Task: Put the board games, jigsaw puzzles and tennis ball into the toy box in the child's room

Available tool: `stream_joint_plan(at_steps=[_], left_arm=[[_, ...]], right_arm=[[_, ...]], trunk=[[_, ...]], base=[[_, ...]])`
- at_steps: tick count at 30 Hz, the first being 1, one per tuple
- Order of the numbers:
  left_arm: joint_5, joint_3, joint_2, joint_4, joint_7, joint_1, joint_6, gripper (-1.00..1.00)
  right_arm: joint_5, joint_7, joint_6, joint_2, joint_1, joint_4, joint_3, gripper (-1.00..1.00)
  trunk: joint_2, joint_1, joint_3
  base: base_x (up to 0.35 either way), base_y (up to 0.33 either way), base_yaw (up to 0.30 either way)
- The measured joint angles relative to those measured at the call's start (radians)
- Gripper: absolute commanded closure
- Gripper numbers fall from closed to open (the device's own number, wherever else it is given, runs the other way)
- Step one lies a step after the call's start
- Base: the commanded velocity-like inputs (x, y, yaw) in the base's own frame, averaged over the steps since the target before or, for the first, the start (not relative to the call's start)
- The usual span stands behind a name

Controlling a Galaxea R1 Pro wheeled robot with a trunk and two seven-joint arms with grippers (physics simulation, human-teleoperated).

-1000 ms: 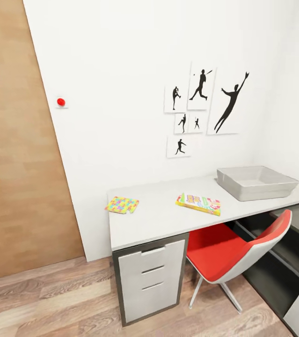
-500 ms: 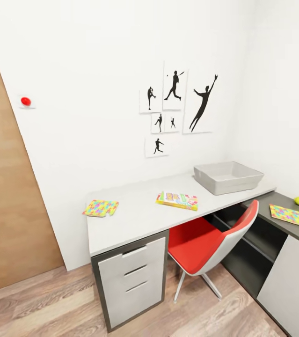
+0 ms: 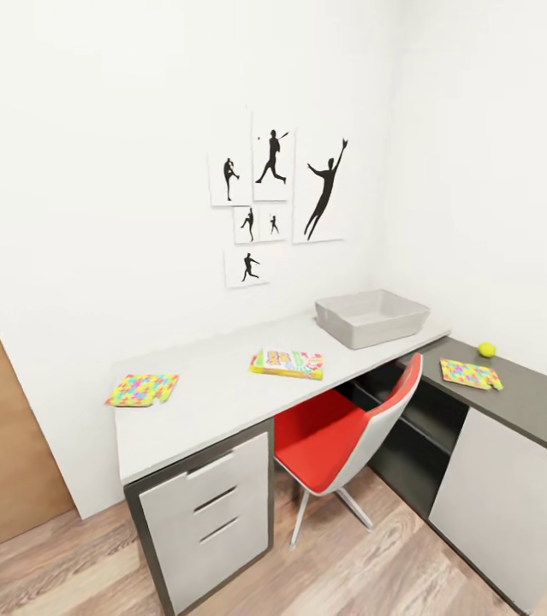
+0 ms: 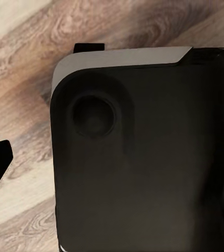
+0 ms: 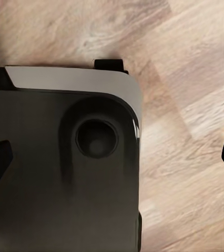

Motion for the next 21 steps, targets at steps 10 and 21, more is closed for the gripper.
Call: stream_joint_plan(at_steps=[10,21], left_arm=[[-0.001,0.000,-0.002,-0.001,0.000,-0.007,0.000,-1.00],[0.000,0.000,-0.004,-0.002,0.000,-0.012,0.000,-1.00]], right_arm=[[-0.001,0.001,0.000,-0.003,-0.004,0.000,0.000,-1.00],[-0.001,0.001,-0.002,-0.015,-0.006,-0.001,-0.002,-1.00]], trunk=[[0.000,0.000,0.000],[0.000,0.000,0.000]], base=[[0.000,0.000,-0.286],[0.000,0.000,-0.286]])
